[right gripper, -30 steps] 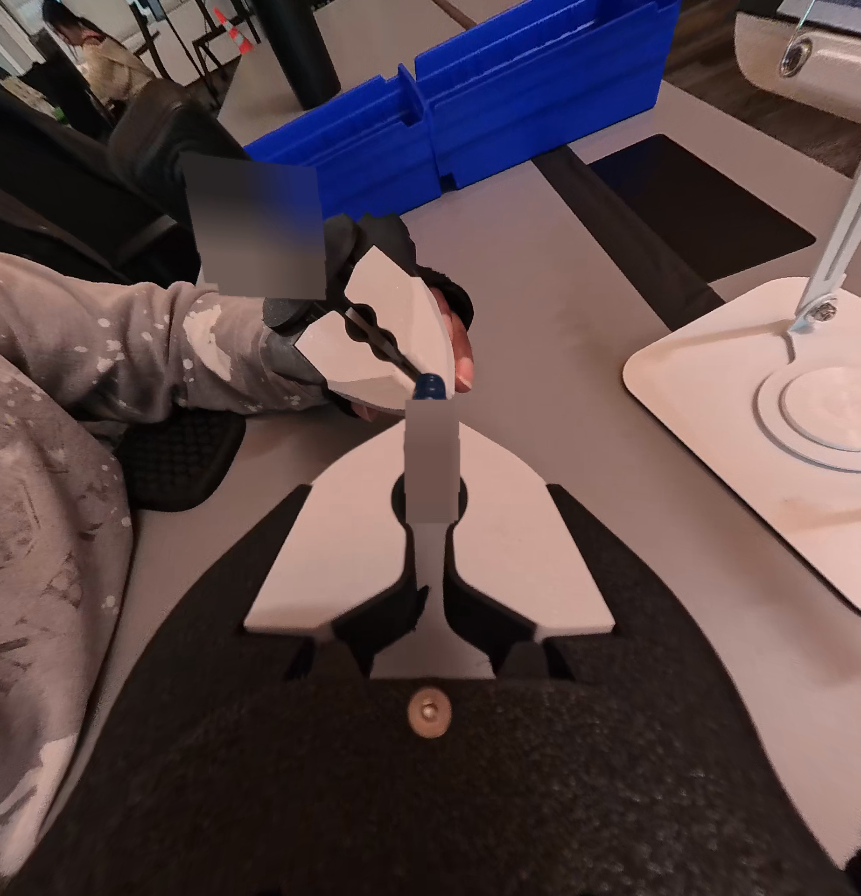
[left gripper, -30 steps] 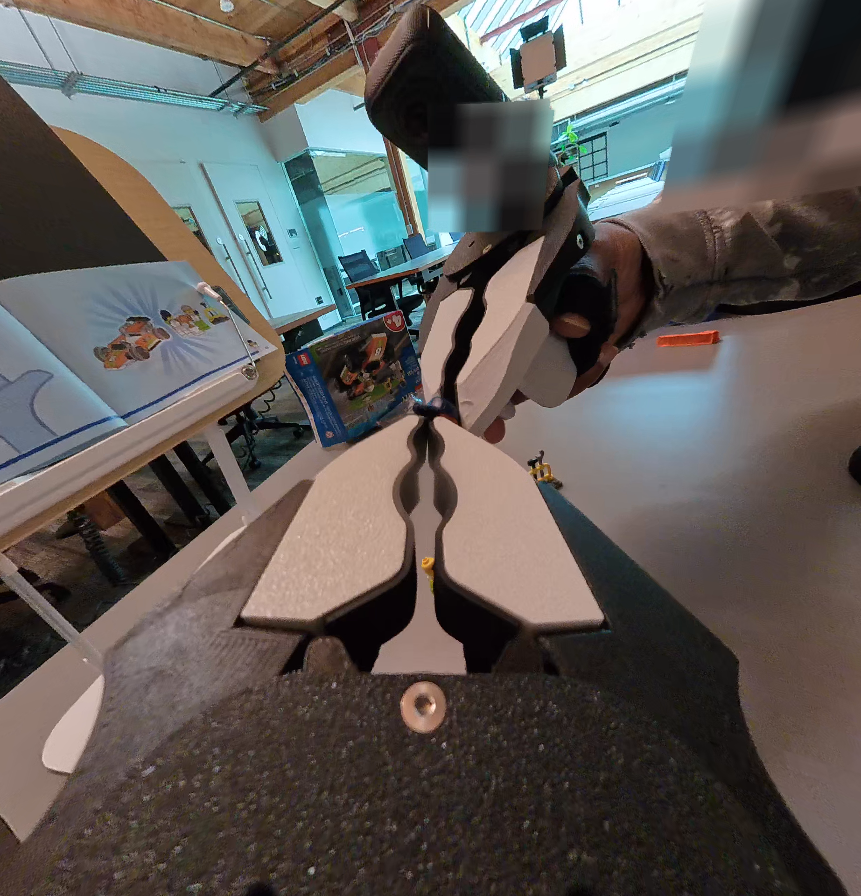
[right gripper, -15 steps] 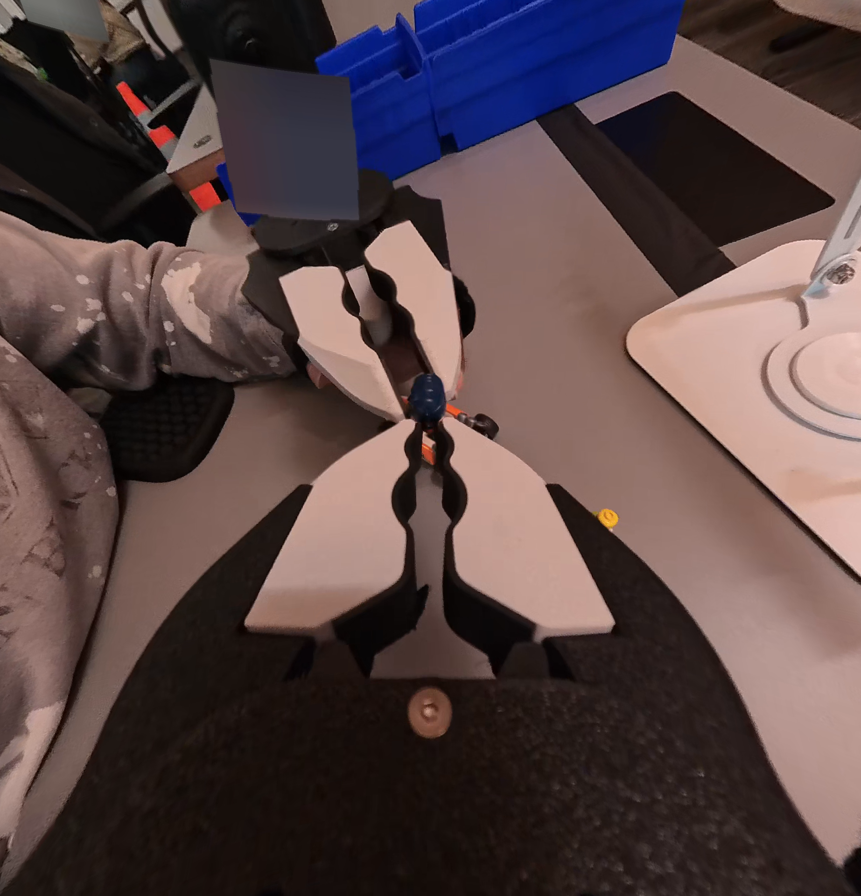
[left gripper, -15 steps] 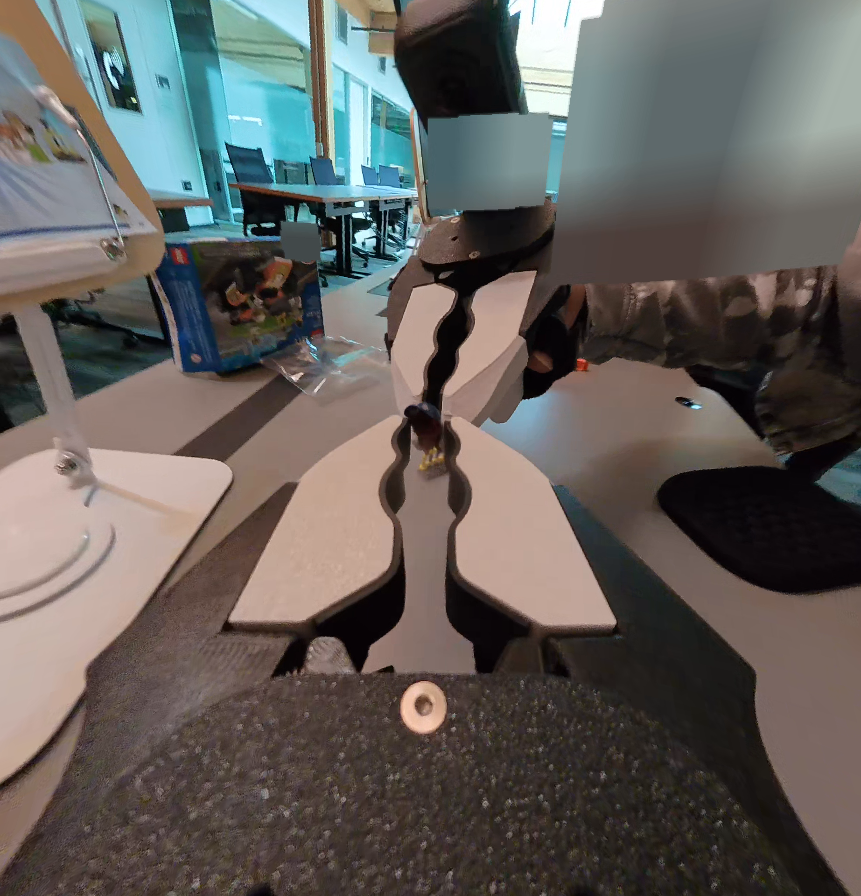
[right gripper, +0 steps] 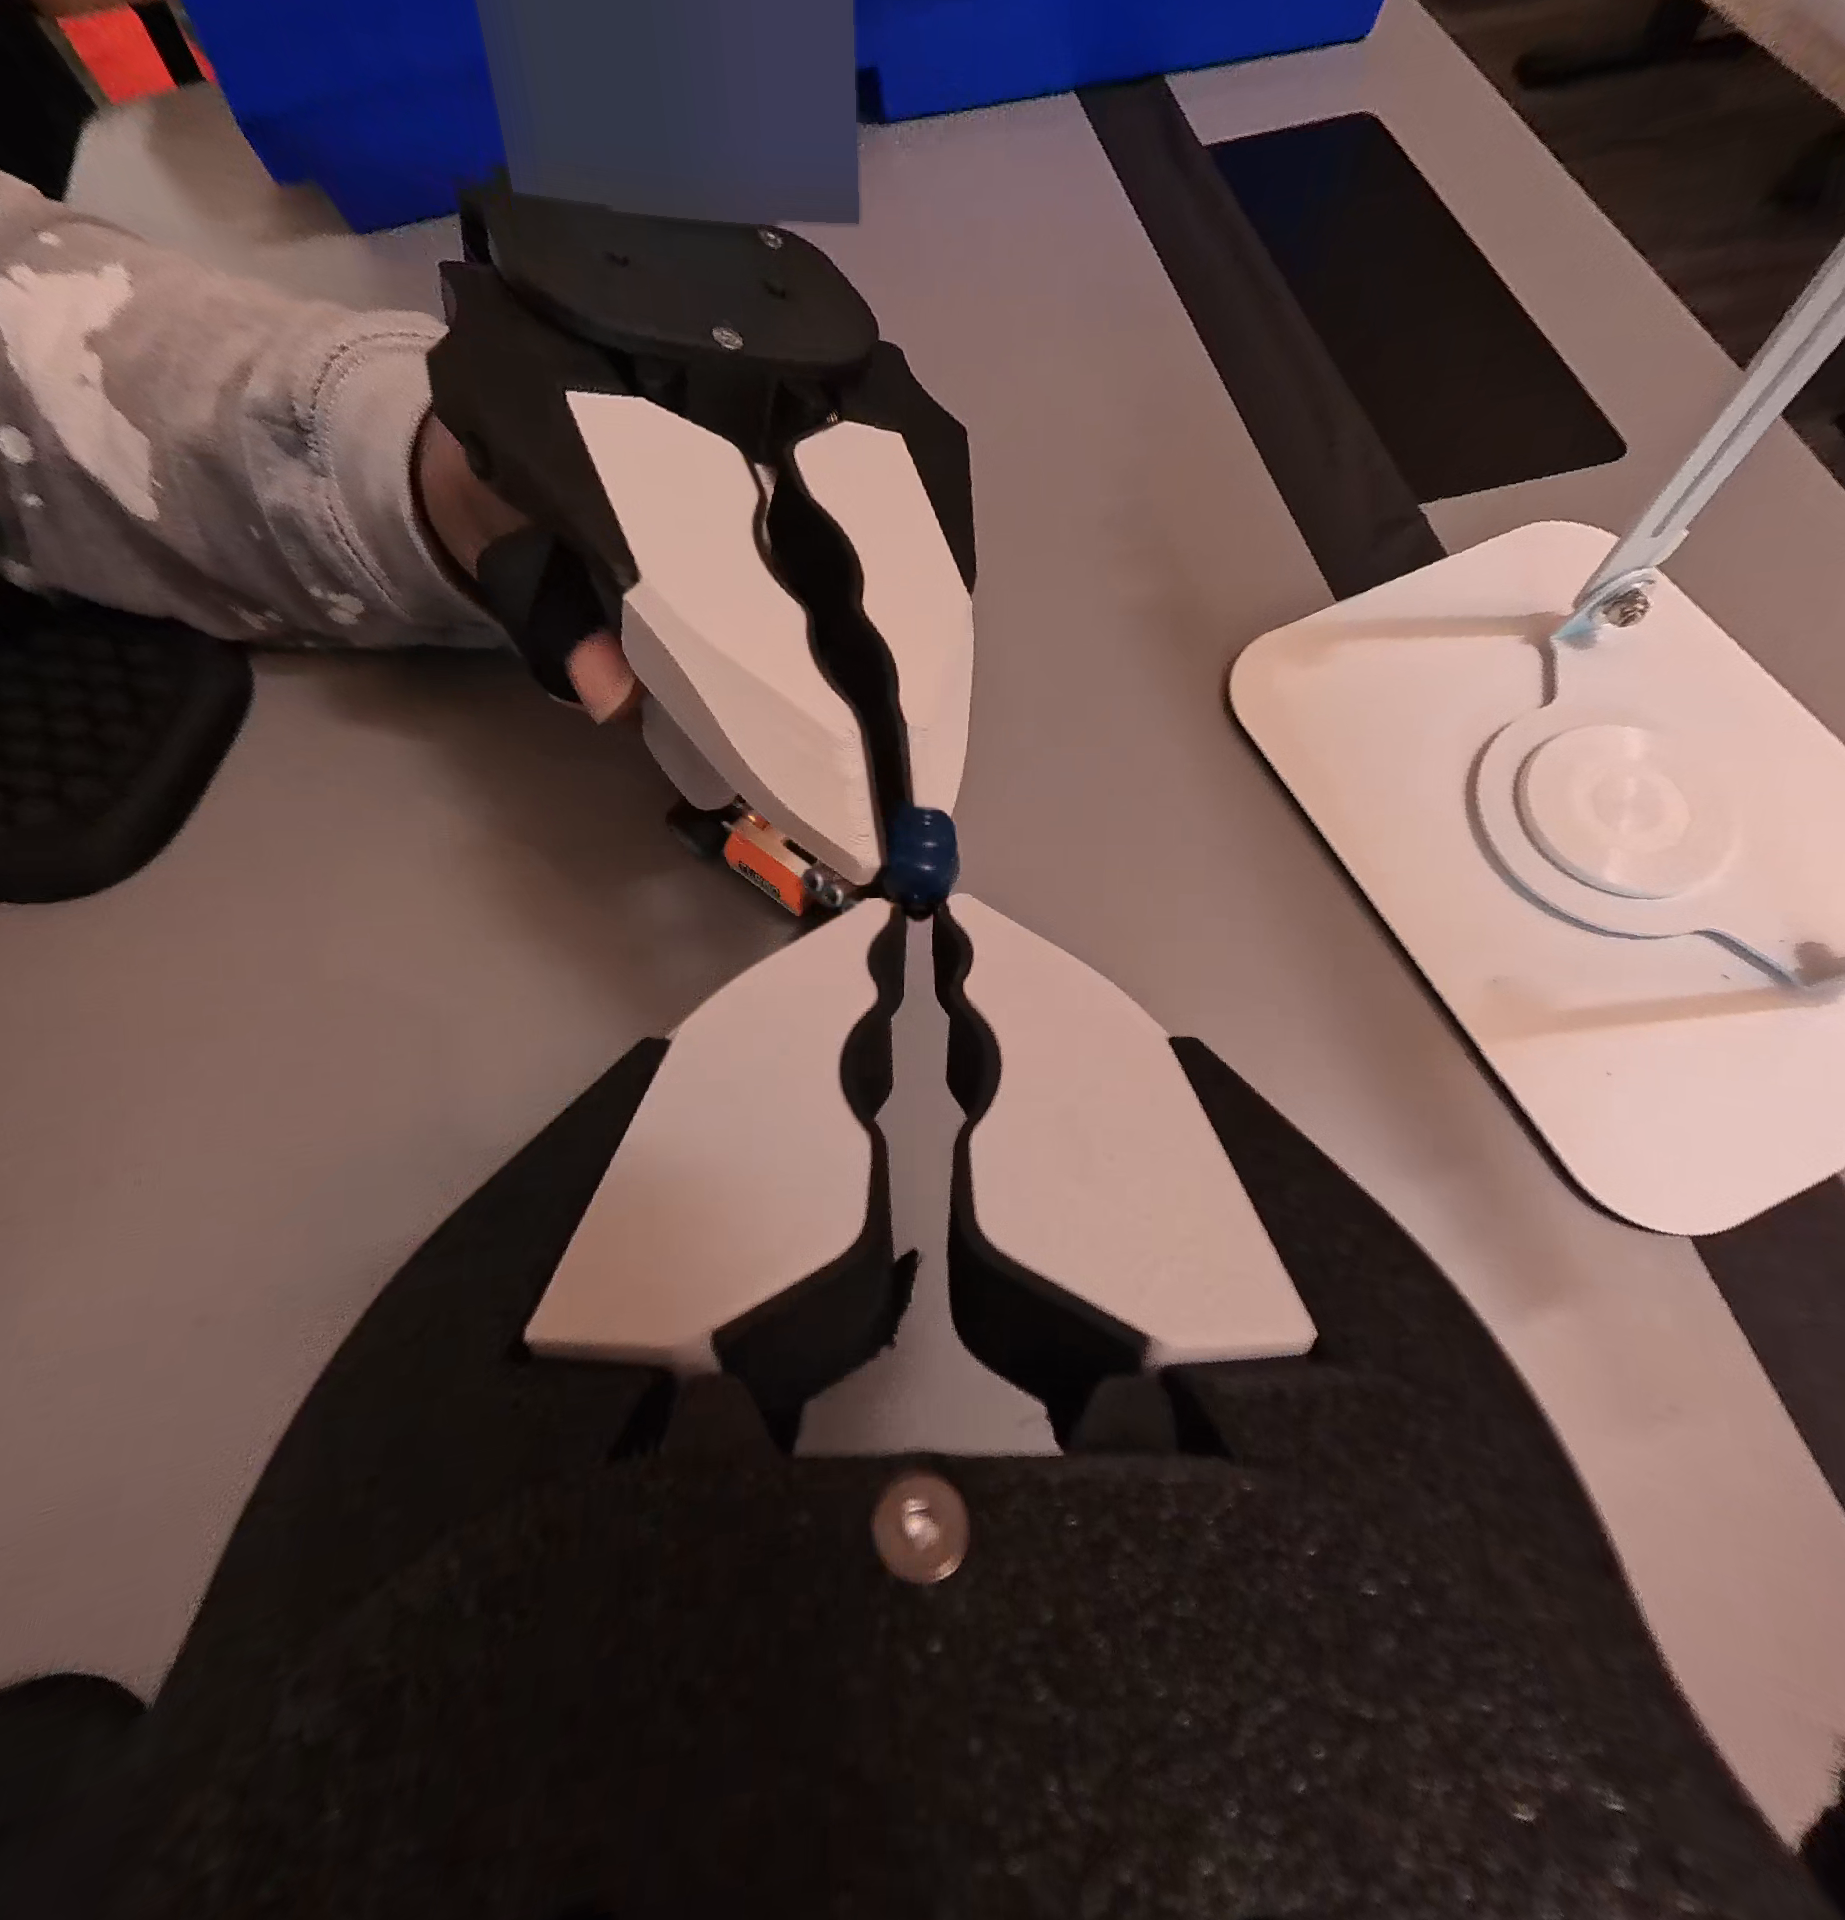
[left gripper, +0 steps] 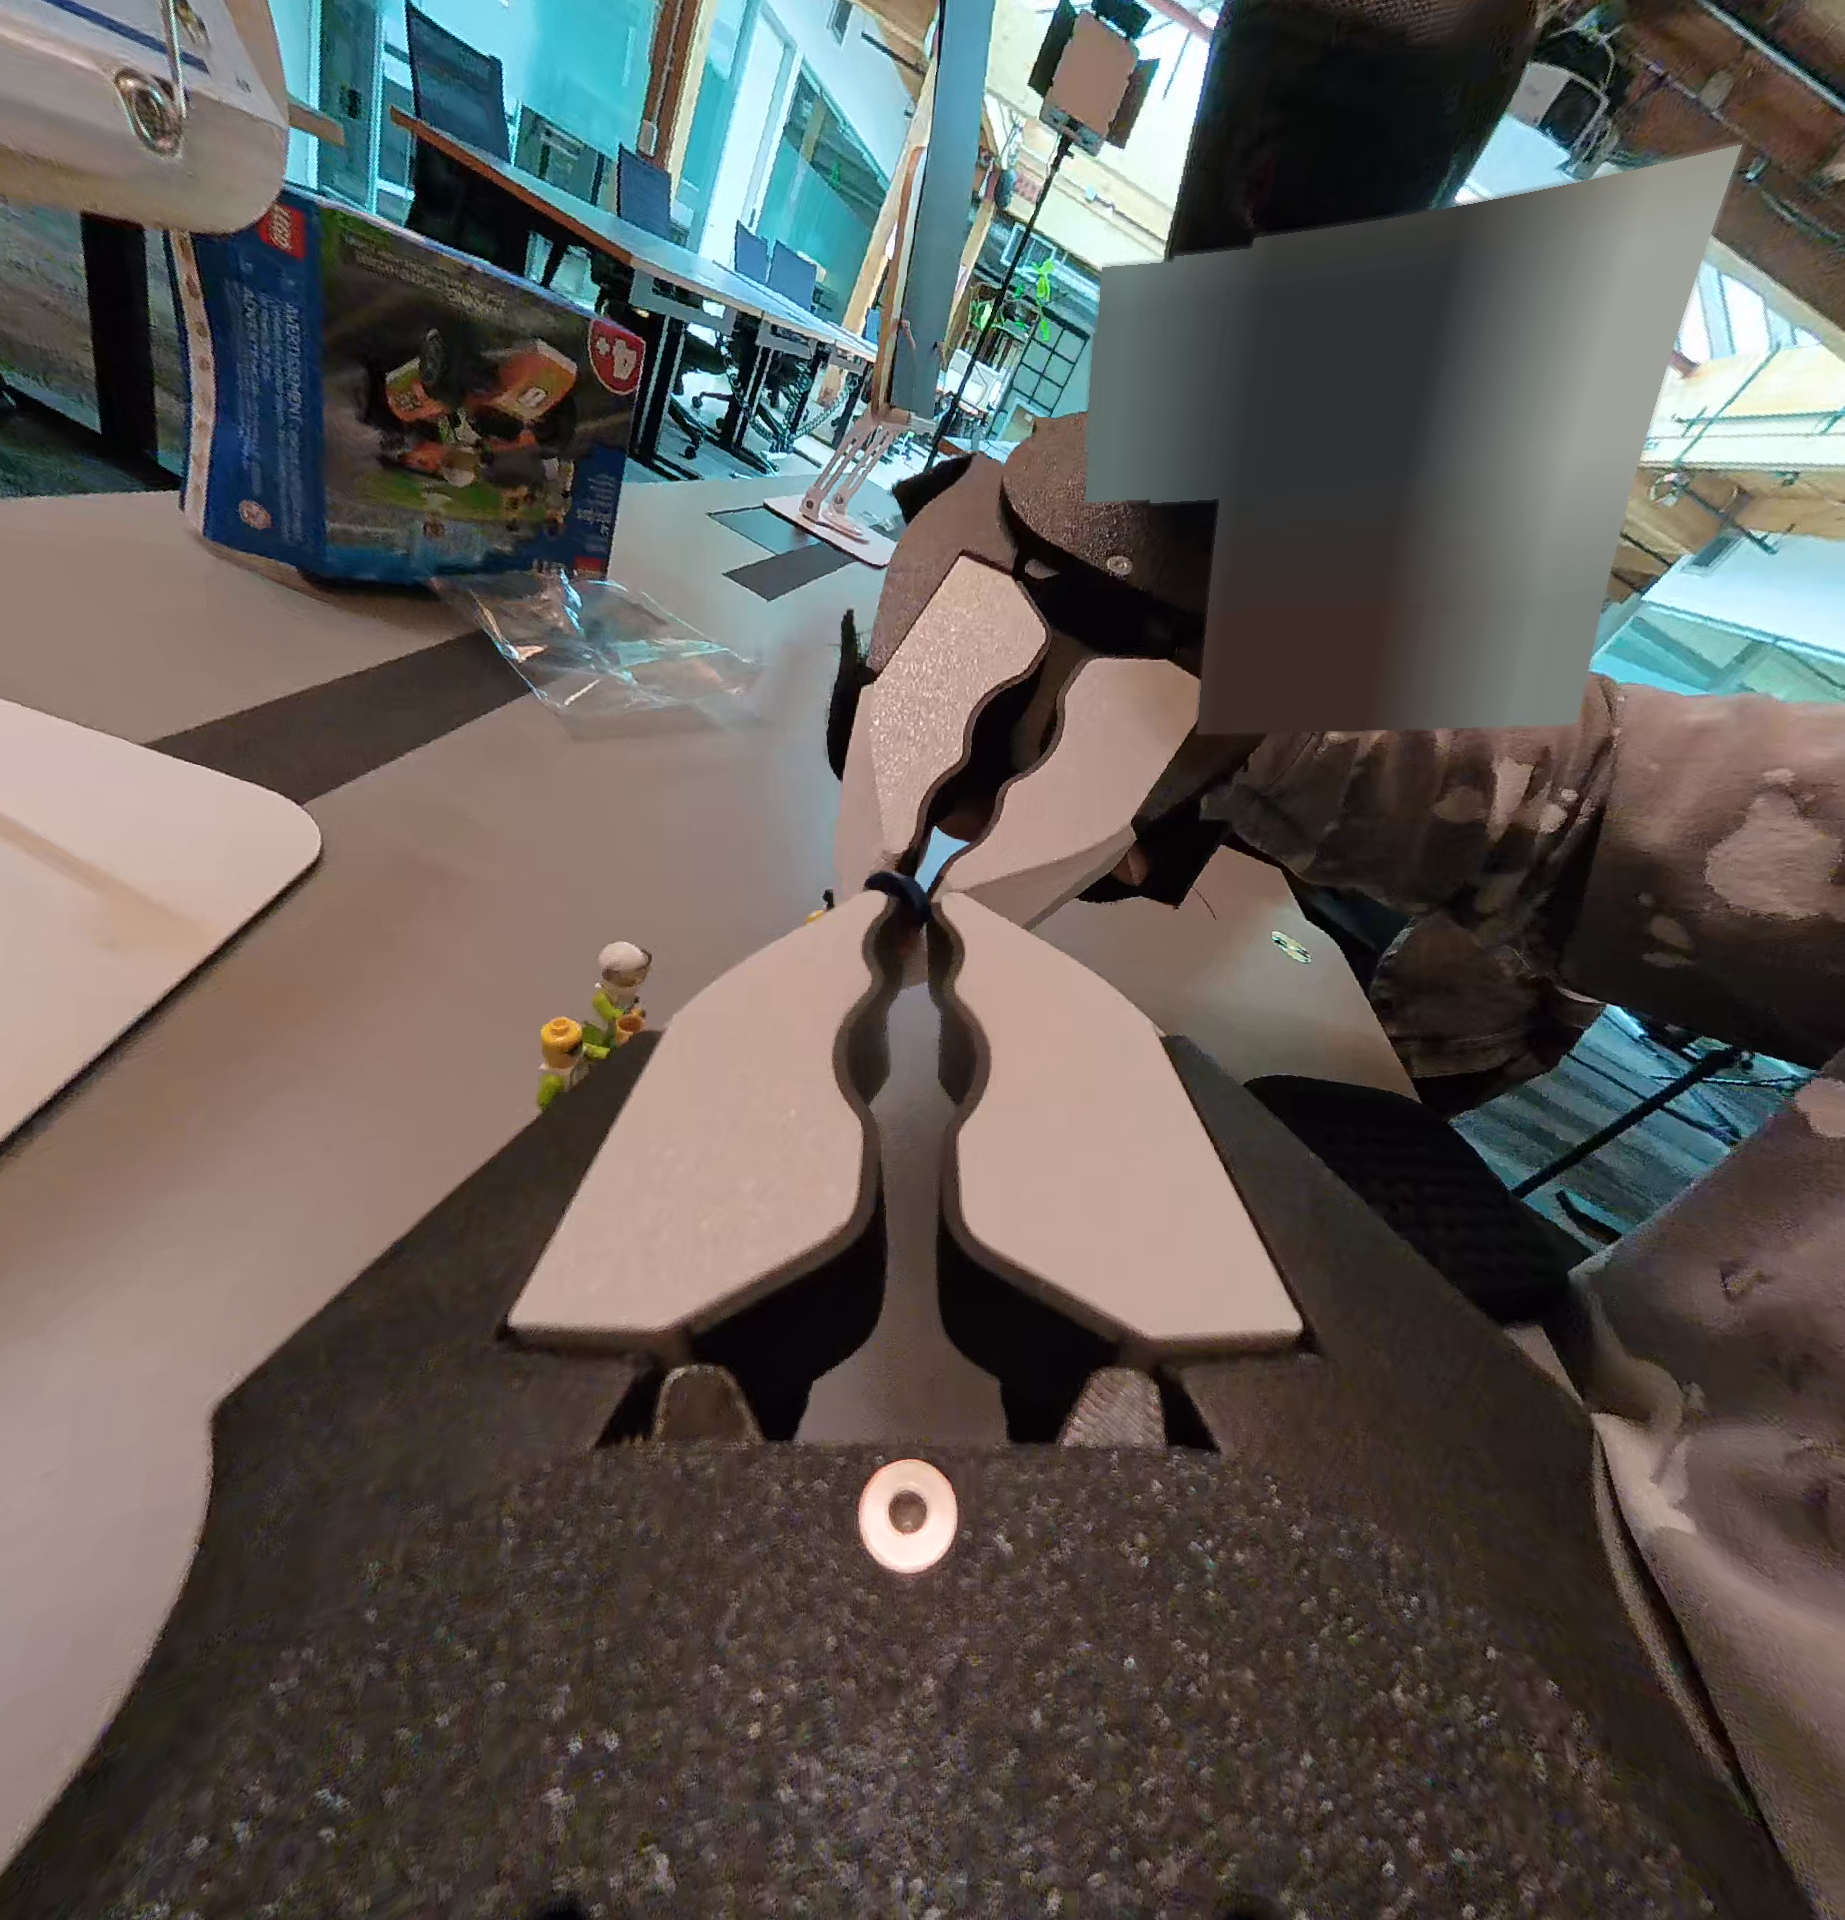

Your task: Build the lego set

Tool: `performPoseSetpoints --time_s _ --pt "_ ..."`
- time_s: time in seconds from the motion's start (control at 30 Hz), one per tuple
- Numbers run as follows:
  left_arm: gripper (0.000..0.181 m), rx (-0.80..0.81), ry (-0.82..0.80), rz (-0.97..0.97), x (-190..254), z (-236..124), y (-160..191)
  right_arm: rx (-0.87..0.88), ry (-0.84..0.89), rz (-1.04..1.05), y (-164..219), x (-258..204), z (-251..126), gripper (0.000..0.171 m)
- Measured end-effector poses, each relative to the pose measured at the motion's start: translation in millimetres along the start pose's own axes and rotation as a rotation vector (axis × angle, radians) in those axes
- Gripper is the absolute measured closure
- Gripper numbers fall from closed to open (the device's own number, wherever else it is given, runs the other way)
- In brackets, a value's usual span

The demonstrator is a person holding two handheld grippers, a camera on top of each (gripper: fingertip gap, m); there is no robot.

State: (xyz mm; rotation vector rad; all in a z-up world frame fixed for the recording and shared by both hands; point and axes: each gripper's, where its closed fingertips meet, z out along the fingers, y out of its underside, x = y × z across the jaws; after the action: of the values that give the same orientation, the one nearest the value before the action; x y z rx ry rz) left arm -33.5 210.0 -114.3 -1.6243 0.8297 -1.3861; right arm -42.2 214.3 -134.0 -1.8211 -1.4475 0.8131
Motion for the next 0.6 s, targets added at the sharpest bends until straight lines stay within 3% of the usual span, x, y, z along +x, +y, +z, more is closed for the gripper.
performPoseSetpoints --time_s 0.07,0.3,0.6 --pt "0.179 0.008 -0.013 0.009 -2 0 1 -0.011 0.01 -0.013 1 1 0 0.168" --pt "0.179 0.024 -0.001 0.03 -3 -1 0 -0.038 0.093 -0.126 -1 6 -3 0.15" --pt "0.179 0.039 0.066 0.036 5 -4 -2 -0.038 0.05 -0.271 -11 -2 -3 0.16"
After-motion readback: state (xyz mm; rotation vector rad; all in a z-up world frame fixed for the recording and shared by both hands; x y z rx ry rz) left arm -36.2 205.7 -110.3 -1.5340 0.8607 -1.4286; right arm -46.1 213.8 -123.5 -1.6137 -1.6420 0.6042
